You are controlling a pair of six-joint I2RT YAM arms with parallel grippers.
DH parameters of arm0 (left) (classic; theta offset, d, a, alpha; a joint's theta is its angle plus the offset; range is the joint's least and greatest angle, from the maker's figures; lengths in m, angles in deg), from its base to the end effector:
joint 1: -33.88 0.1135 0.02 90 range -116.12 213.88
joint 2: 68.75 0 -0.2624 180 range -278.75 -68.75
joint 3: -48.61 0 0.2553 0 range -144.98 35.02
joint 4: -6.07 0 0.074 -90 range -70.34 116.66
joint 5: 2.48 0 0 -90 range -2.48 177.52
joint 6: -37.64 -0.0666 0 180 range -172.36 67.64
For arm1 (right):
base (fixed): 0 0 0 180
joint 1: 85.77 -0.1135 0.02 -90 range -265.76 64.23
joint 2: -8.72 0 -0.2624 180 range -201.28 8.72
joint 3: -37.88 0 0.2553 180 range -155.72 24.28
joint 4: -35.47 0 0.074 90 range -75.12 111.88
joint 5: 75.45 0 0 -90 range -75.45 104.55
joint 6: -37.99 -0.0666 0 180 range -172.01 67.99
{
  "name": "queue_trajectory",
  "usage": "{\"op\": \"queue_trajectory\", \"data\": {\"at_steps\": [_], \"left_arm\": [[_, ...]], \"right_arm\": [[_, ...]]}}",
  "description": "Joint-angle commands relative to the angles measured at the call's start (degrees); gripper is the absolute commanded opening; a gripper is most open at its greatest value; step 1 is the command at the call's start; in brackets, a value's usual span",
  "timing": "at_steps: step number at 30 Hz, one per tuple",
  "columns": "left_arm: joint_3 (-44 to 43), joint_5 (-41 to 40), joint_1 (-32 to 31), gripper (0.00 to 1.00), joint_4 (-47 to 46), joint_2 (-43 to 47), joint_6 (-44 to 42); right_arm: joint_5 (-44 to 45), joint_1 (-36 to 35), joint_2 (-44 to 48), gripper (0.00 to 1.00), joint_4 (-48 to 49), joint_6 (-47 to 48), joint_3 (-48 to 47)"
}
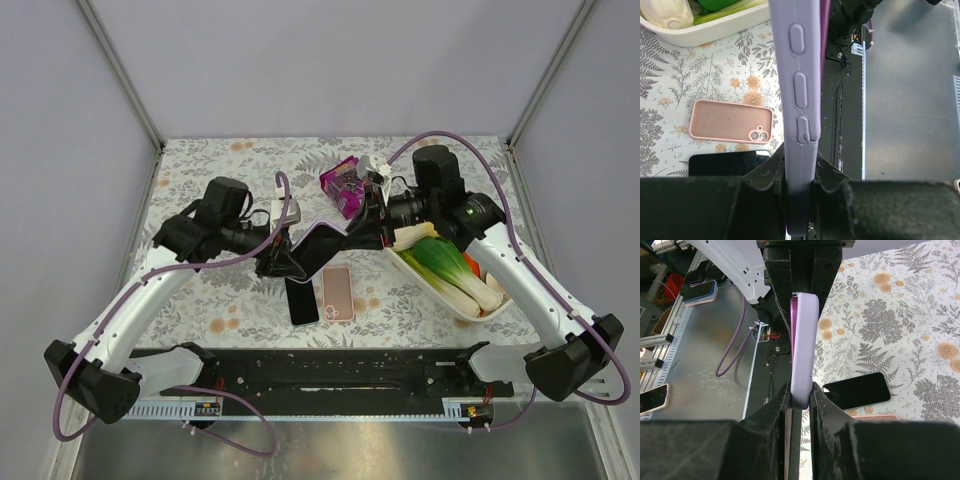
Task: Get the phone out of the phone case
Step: Remove the phone case from the phone.
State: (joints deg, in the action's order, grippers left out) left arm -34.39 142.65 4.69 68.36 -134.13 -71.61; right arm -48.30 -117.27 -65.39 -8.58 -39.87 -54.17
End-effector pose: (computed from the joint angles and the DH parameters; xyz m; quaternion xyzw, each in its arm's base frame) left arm 0.1774 -0.1617 0.3505 0.4982 0.6729 -0.4550 0.3033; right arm 0.2119 0.1993 0.3986 -0.5252 0.5697 0.5120 0.3707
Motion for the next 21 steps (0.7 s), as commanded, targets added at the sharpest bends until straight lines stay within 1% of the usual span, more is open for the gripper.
{"op": "queue_trajectory", "data": {"at_steps": [1, 7, 12, 16, 21], "left_arm": [[-3.1, 5.1, 0.1, 0.00, 1.0, -0.1, -4.9], [-3.8, 6.5, 0.1, 0.00, 3.1, -1.7, -9.7], [-5.7, 6.7, 0.1, 0.00, 4.2, -4.5, -12.4], [-8.0, 7.3, 0.2, 0.00, 3.7, -6.8, -12.3], [-8.4, 7.1, 0.0, 0.00, -2.2, -8.2, -8.4]], "right_arm": [[-3.3, -0.6, 1.4, 0.11, -2.9, 4.4, -1.3], [-8.6, -1.4, 2.8, 0.06, -10.7, 11.4, -2.0], [-8.9, -5.2, 4.0, 0.04, -15.7, 16.8, -2.6], [-9.8, -7.7, 3.7, 0.03, -20.7, 21.4, -4.3], [-10.1, -11.1, 2.7, 0.03, -29.4, 28.8, -8.2]]}}
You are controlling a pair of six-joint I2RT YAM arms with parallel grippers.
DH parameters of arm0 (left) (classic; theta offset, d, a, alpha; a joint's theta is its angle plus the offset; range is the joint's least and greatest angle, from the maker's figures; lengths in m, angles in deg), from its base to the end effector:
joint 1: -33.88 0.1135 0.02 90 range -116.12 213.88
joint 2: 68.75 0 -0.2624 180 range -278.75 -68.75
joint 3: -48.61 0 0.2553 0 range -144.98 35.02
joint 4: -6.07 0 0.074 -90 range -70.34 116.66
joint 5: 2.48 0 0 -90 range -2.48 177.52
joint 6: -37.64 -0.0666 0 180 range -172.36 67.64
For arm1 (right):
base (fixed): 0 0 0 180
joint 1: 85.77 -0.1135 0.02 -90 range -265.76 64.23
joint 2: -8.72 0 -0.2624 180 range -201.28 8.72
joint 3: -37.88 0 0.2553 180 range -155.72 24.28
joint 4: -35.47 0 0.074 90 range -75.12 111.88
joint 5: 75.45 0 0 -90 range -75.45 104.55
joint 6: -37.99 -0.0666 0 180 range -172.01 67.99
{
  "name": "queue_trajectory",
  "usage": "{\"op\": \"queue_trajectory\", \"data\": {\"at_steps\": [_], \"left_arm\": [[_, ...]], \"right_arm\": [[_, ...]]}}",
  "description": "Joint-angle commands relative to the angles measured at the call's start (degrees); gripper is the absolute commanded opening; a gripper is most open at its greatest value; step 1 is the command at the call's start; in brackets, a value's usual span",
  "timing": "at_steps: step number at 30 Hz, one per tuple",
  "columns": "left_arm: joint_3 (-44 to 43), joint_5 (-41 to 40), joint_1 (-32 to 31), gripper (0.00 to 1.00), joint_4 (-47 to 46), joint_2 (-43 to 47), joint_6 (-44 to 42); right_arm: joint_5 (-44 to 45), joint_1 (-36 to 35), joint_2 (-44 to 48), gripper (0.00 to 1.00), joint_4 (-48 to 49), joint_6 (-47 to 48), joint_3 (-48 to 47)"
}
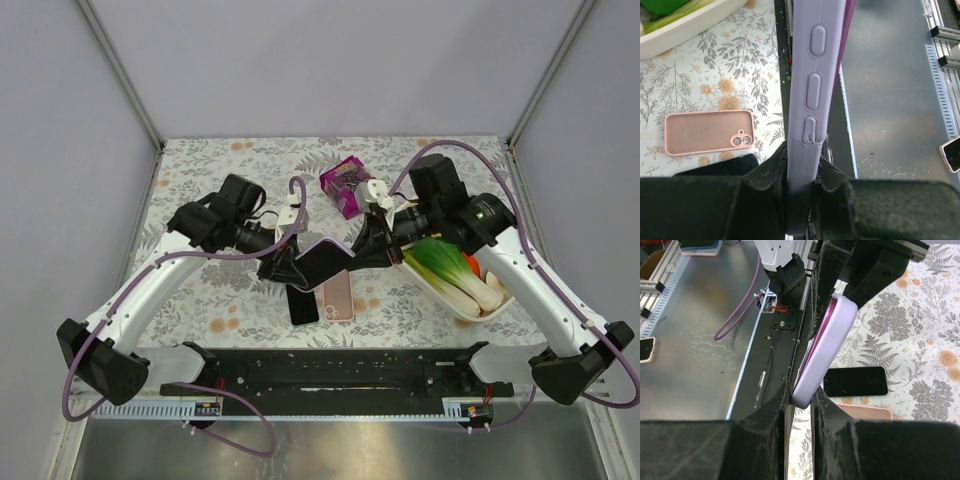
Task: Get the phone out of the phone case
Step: Remove the phone case from the phone.
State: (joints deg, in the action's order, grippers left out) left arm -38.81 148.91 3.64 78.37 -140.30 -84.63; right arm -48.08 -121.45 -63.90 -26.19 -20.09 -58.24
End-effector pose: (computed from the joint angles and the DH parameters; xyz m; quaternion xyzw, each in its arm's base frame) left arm 0.1788 -0.1719 0.3440 0.5532 0.6273 -0.4842 0.2569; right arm 0.1751 0.1985 0.4011 -0.6162 0.5121 0.4795 0.3579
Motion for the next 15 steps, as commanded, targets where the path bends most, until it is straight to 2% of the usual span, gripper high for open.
{"op": "queue_trajectory", "data": {"at_steps": [1, 15], "left_arm": [[-4.2, 0.8, 1.1, 0.00, -13.2, -2.5, 5.5], [-8.4, -0.3, 0.1, 0.00, -21.4, -8.4, 12.8]], "right_arm": [[-10.1, -7.6, 1.1, 0.03, -13.0, 9.8, -4.8], [-8.6, -16.7, 0.6, 0.02, -18.6, 14.0, -5.5]]}}
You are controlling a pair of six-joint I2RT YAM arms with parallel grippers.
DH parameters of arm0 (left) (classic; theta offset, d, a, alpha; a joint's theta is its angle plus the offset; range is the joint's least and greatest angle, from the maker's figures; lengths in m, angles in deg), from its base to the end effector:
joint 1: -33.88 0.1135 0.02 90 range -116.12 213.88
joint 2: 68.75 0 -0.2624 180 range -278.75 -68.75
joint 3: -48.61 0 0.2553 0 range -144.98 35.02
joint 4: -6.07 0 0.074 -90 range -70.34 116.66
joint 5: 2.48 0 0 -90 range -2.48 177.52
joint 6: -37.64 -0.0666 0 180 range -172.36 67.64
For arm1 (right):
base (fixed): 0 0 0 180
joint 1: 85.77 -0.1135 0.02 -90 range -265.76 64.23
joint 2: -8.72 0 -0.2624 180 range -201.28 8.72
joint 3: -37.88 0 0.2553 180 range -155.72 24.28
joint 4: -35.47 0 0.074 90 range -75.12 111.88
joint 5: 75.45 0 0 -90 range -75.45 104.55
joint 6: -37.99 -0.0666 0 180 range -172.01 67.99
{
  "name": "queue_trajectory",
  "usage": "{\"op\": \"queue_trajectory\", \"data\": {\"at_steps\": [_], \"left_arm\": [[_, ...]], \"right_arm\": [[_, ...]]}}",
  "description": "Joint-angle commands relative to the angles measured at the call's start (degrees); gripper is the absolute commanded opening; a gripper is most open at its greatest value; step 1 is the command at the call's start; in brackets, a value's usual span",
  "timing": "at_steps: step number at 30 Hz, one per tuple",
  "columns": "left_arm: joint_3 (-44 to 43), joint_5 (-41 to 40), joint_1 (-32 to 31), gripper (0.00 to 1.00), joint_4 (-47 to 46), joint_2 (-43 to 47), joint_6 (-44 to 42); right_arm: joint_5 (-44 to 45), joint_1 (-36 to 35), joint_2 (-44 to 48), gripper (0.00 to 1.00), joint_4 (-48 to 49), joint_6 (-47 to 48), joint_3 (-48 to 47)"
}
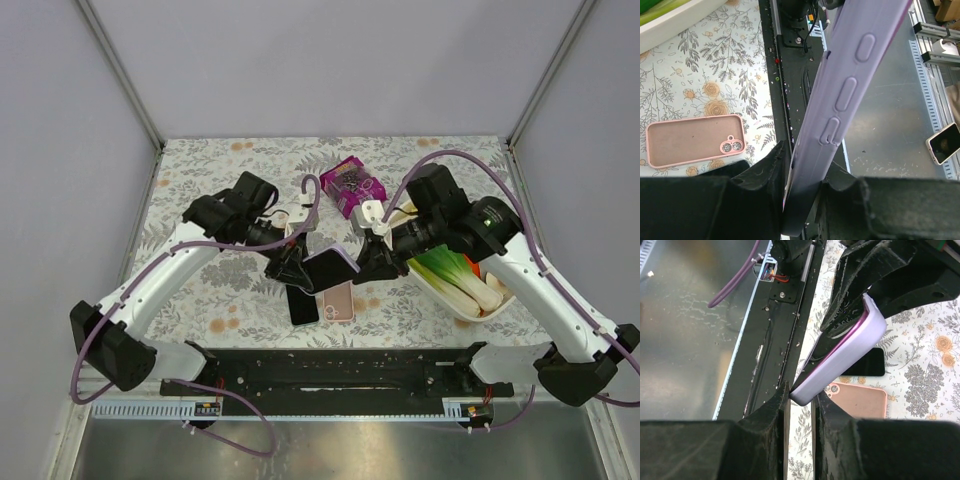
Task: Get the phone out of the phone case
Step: Remove the phone case from the phone.
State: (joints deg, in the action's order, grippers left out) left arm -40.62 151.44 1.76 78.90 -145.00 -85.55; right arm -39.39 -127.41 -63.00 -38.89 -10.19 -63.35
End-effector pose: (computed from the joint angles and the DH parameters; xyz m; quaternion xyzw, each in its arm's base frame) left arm 0.1869 -0.1880 0.3364 0.5579 0.6154 -0.5090 0.2254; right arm 0.1437 0.1998 0.4086 -0.6777 0.4983 0.4182 0.3428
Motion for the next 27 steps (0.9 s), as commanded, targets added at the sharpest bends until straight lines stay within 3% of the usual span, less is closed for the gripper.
{"op": "queue_trajectory", "data": {"at_steps": [1, 13, 16, 21, 26, 27], "left_arm": [[-6.8, -2.8, 2.0, 0.00, -22.2, -4.0, 14.1], [-5.8, -3.4, -0.1, 0.00, -22.3, -4.7, 14.0], [-5.1, -4.4, -0.1, 0.00, -20.9, -3.5, 12.7], [-3.5, -6.2, 0.5, 0.00, -18.1, -0.2, 9.6], [-0.4, -9.2, 0.4, 0.00, -16.5, 4.3, 6.8], [0.5, -9.6, 0.4, 0.00, -16.4, 5.3, 6.6]], "right_arm": [[-17.1, -11.1, -0.5, 0.02, -6.3, 4.7, -0.5], [-15.1, -12.1, -1.1, 0.02, -7.6, 6.6, -1.4], [-11.1, -12.1, -0.6, 0.04, -4.9, 2.7, -0.8], [0.3, -11.9, 0.9, 0.40, 3.7, -8.4, 0.8], [4.7, -9.2, 1.2, 0.66, 10.5, -17.1, 1.5], [4.7, -8.5, 1.1, 0.68, 11.7, -18.5, 1.3]]}}
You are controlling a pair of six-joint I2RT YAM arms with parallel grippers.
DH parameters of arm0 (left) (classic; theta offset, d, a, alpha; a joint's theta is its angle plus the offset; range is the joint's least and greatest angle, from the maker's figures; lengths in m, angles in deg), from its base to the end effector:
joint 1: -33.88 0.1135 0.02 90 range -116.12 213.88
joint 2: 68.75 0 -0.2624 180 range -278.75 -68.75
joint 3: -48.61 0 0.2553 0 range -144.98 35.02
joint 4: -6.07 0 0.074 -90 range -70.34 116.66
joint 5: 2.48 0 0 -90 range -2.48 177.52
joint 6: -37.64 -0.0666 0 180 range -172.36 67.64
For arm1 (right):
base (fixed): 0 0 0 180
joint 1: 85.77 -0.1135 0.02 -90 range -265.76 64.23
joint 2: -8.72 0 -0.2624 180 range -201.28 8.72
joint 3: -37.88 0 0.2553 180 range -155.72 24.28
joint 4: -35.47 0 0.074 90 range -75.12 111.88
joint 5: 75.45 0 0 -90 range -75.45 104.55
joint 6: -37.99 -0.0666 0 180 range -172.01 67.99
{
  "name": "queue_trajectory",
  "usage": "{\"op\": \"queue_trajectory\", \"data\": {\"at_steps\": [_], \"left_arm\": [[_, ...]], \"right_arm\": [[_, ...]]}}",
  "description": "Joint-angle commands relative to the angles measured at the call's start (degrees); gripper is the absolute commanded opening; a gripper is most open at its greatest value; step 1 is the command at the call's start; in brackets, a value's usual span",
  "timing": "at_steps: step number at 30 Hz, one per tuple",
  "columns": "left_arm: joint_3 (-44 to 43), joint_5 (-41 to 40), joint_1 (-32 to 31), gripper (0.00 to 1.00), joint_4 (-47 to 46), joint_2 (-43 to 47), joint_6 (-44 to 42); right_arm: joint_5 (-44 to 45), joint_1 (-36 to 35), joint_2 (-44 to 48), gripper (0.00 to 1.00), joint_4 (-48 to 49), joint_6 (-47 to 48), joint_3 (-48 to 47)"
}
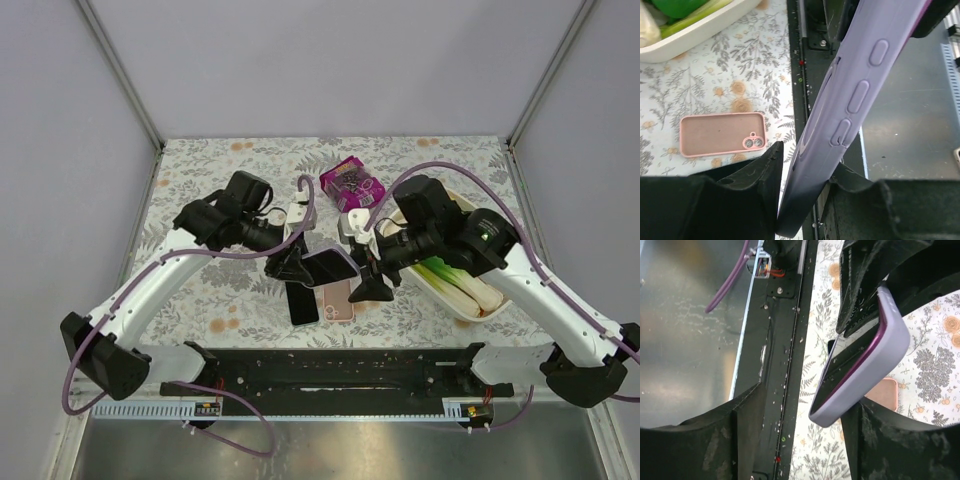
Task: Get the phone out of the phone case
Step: Remove the phone case from the phone.
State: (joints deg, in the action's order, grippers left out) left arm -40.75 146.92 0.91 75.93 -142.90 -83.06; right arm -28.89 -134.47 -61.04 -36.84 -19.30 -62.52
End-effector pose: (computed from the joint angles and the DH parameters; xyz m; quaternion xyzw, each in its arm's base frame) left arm 0.1845 -0.1880 0.3449 0.5644 0.6238 -0.4772 0.2543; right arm 0.1242 0.2107 0.4085 -0.6676 0.5437 0.3873 0.3296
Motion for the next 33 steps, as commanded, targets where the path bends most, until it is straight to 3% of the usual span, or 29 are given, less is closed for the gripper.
{"op": "queue_trajectory", "data": {"at_steps": [1, 8, 18, 33], "left_arm": [[1.2, -5.7, 1.3, 0.00, -13.6, 4.2, 4.2], [6.3, -16.8, -2.0, 0.00, -17.6, 10.1, 7.0], [10.6, -25.4, -3.9, 0.00, -22.4, 14.6, 10.0], [10.9, -29.6, -4.5, 0.00, -22.4, 15.3, 9.1]], "right_arm": [[-5.7, -0.7, -1.1, 0.70, 10.8, -10.9, 0.3], [-3.3, 3.2, -4.9, 0.70, 20.8, -24.2, -2.8], [-9.0, 6.5, -9.7, 0.58, 29.9, -37.5, -2.8], [-10.3, 11.0, -12.3, 0.10, 35.2, -44.6, 1.3]]}}
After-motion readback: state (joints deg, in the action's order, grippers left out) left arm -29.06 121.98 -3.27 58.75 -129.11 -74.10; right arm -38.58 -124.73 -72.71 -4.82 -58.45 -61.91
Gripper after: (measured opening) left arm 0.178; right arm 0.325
